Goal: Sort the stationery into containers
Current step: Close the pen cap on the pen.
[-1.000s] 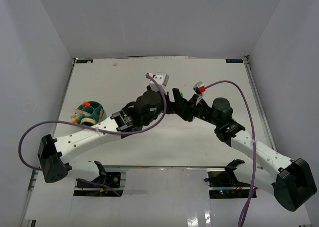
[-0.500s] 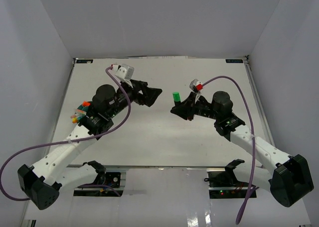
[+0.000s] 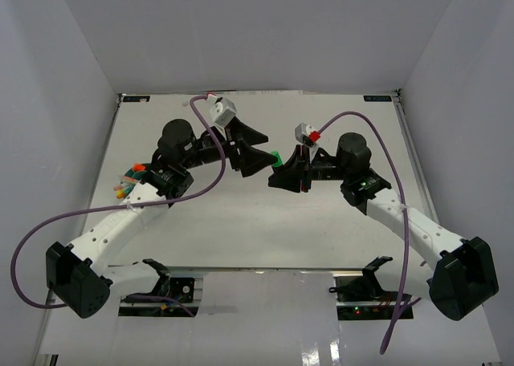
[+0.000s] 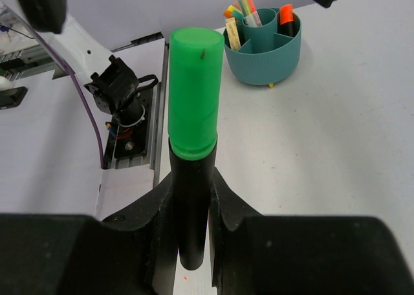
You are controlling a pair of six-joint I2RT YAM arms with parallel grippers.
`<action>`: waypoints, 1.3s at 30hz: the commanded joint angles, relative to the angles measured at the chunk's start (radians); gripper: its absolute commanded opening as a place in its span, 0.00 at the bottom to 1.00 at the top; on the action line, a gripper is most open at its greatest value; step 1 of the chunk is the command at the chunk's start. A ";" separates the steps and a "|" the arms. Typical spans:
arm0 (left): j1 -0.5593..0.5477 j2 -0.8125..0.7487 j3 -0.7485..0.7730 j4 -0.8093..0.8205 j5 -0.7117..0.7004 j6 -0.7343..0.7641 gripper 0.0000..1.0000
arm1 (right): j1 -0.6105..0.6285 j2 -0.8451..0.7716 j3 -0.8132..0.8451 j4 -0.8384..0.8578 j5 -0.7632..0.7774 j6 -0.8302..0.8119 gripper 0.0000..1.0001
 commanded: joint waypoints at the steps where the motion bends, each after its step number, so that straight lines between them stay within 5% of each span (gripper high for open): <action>1: 0.004 0.011 0.043 0.069 0.100 -0.020 0.86 | -0.006 0.015 0.052 0.005 -0.047 -0.017 0.08; 19: 0.004 0.049 -0.013 0.158 0.085 -0.117 0.64 | -0.006 0.043 0.078 0.024 -0.046 0.000 0.08; 39: -0.011 0.084 -0.033 0.243 0.079 -0.170 0.56 | -0.005 0.049 0.056 0.076 -0.052 0.040 0.08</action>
